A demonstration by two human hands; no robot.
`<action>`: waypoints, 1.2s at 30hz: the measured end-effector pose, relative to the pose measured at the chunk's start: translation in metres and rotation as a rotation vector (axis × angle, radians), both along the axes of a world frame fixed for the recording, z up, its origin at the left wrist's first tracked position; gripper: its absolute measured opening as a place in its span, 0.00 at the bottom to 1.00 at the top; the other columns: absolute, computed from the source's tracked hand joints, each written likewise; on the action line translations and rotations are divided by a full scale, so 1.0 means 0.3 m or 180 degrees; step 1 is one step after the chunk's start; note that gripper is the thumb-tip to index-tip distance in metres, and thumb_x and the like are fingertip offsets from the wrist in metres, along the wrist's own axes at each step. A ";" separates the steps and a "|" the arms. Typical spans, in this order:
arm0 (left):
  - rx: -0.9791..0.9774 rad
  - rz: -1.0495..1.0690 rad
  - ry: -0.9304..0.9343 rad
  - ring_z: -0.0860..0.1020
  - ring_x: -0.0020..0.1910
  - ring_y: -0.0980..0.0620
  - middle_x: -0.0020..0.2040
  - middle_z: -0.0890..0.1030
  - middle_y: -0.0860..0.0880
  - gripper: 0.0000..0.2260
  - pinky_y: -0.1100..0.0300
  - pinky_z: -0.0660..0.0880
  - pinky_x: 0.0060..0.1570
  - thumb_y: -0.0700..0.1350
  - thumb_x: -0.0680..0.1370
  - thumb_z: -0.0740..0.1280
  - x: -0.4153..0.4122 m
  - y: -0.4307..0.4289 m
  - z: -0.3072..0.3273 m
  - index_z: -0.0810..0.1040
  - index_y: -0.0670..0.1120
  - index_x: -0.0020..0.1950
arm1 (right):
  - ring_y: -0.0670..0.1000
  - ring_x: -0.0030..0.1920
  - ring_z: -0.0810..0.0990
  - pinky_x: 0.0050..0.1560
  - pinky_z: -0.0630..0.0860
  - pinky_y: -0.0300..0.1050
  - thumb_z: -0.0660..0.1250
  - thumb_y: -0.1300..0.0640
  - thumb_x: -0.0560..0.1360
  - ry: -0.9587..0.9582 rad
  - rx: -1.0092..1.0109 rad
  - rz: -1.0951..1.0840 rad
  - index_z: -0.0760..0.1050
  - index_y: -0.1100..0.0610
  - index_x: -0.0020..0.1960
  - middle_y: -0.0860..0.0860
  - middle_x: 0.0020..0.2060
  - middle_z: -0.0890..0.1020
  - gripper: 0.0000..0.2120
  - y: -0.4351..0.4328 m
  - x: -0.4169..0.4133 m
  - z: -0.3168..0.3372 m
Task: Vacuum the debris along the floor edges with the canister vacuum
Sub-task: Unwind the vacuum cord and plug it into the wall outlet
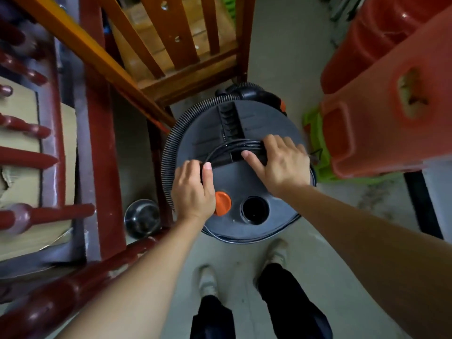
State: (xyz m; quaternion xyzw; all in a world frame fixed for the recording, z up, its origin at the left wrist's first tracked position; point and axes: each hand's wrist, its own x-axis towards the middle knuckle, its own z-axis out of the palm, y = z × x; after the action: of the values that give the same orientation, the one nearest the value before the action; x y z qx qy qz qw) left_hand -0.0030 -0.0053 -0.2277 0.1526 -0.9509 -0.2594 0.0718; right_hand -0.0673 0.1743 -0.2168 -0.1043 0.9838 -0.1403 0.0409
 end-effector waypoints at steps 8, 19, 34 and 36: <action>0.0134 -0.0530 -0.0034 0.75 0.45 0.37 0.44 0.79 0.39 0.18 0.46 0.72 0.46 0.50 0.80 0.55 0.137 0.041 -0.001 0.76 0.37 0.44 | 0.63 0.51 0.76 0.50 0.68 0.56 0.51 0.32 0.76 -0.0012 0.0231 -0.0720 0.74 0.59 0.53 0.58 0.48 0.80 0.31 0.056 0.238 -0.009; 0.0062 -0.1725 -0.0096 0.74 0.46 0.38 0.44 0.78 0.39 0.18 0.46 0.72 0.44 0.50 0.80 0.55 0.484 0.026 -0.004 0.75 0.38 0.43 | 0.61 0.50 0.76 0.49 0.66 0.54 0.52 0.32 0.76 -0.0047 0.0212 -0.2012 0.74 0.58 0.52 0.56 0.45 0.79 0.30 0.035 0.826 -0.020; -0.0101 -0.2900 -0.0308 0.73 0.46 0.39 0.45 0.77 0.40 0.21 0.47 0.68 0.47 0.53 0.79 0.52 0.971 -0.092 0.020 0.75 0.38 0.45 | 0.58 0.50 0.75 0.52 0.65 0.52 0.56 0.33 0.77 -0.0176 -0.0070 -0.3381 0.75 0.56 0.52 0.52 0.45 0.79 0.26 -0.196 1.544 -0.023; -0.0136 -0.3062 -0.0334 0.73 0.46 0.39 0.44 0.77 0.40 0.21 0.47 0.68 0.47 0.53 0.79 0.51 1.020 -0.123 0.022 0.74 0.38 0.44 | 0.58 0.49 0.76 0.51 0.66 0.53 0.57 0.34 0.77 -0.0109 -0.0124 -0.3537 0.76 0.56 0.52 0.53 0.44 0.79 0.26 -0.247 1.619 -0.024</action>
State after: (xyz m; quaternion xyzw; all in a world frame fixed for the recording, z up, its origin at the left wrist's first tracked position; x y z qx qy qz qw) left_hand 0.3031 -0.0423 -0.2211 -0.2929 -0.9211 -0.2355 -0.1013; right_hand 0.4184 0.1002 -0.2241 0.4318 0.8872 -0.1606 -0.0251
